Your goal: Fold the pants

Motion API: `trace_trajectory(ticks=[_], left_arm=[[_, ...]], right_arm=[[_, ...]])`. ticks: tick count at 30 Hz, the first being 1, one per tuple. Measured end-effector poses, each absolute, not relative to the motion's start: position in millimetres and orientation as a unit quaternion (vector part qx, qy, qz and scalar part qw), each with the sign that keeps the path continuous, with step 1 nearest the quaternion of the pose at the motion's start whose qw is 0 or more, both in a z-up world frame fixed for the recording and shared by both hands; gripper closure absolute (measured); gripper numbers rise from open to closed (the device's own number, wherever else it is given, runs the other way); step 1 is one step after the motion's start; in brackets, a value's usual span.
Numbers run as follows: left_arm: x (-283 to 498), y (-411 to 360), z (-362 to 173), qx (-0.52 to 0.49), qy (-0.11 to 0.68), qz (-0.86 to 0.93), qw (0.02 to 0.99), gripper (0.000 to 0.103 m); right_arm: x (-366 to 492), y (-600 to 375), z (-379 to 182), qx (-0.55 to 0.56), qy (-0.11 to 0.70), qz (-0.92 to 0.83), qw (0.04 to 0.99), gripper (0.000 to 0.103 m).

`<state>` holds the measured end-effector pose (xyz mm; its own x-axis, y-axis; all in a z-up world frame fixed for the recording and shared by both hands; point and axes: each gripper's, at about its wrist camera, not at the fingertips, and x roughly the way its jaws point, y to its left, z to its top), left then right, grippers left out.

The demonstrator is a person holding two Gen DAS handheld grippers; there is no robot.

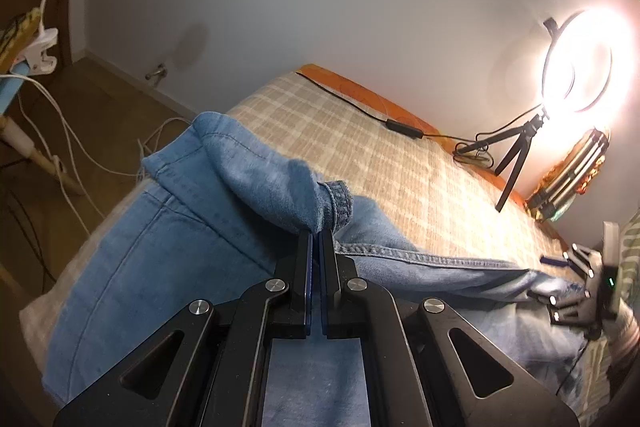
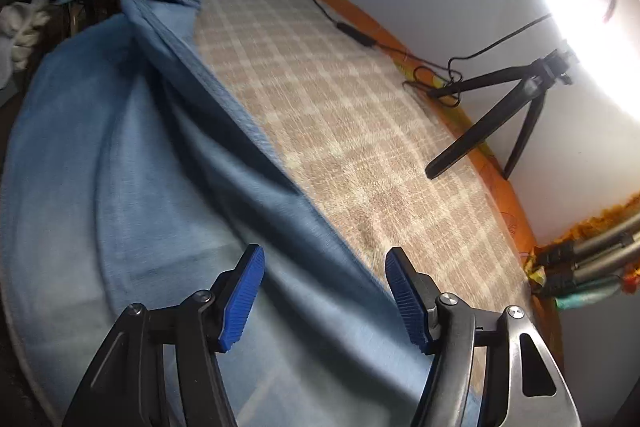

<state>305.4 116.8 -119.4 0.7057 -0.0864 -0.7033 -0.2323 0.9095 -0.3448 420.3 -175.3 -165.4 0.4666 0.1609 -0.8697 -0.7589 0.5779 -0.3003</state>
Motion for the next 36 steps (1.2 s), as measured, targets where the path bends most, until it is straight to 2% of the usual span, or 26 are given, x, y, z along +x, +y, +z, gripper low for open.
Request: trace_trajectory(ticks=[2,3,4,7,9,14,20,26,29,30,31,32,33,34,36], left_arm=[[308.6,114.3,-123.6,-0.203,0.386,0.042,0.899,0.102],[310.0,115.2,-125.4,-0.207,0.387,0.041,0.898,0.102],[310.4,116.3,-127.1,-0.207,0.388,0.040,0.897,0.102],[315.5,116.2,-128.9,-0.201,0.390,0.040,0.897,0.102],[318.3,115.1,-127.0,-0.206,0.389,0.037,0.897,0.102],[304.3,119.2,-109.5,-0.217,0.368,0.025,0.904,0.102],[256.2,137.7,-101.6,-0.235,0.360,0.022,0.903,0.102],[212.6,162.0,-121.2,-0.249,0.394,0.015,0.885,0.102],[217.0,155.3,-119.2,-0.217,0.404,0.007,0.889,0.100],[220.6,151.7,-116.4,-0.208,0.403,0.008,0.891,0.095],[228.1,146.4,-113.3,-0.200,0.403,0.002,0.893,0.079],[235.9,139.7,-112.8,-0.194,0.407,-0.007,0.893,0.069],[242.7,133.5,-113.3,-0.191,0.409,-0.009,0.892,0.052],[252.2,124.7,-115.0,-0.184,0.413,-0.005,0.892,0.044],[274.7,102.4,-124.6,-0.161,0.434,0.000,0.887,0.044]], right_arm=[[435.7,-175.4,-178.1,-0.349,0.434,0.295,0.776,0.036],[441.9,-176.5,-184.7,-0.338,0.443,0.300,0.774,0.039],[444.8,-177.3,-188.6,-0.328,0.451,0.307,0.771,0.058],[444.3,-181.8,-192.7,-0.284,0.466,0.340,0.766,0.094],[438.0,-181.6,-189.8,-0.296,0.454,0.328,0.774,0.101],[401.8,-182.5,-138.4,-0.318,0.408,0.301,0.801,0.103],[315.4,-177.5,-78.3,-0.342,0.375,0.300,0.808,0.103],[227.3,-160.0,-103.1,-0.384,0.400,0.313,0.771,0.103],[206.2,-155.9,-128.5,-0.398,0.419,0.301,0.759,0.103],[203.3,-155.3,-133.9,-0.398,0.422,0.295,0.759,0.103],[201.0,-154.8,-138.1,-0.395,0.426,0.290,0.760,0.103],[200.0,-153.9,-141.1,-0.393,0.428,0.285,0.763,0.103],[200.0,-153.9,-142.0,-0.391,0.428,0.283,0.764,0.103],[200.1,-153.8,-142.3,-0.388,0.428,0.278,0.767,0.103],[200.2,-153.4,-141.4,-0.381,0.430,0.273,0.772,0.103]])
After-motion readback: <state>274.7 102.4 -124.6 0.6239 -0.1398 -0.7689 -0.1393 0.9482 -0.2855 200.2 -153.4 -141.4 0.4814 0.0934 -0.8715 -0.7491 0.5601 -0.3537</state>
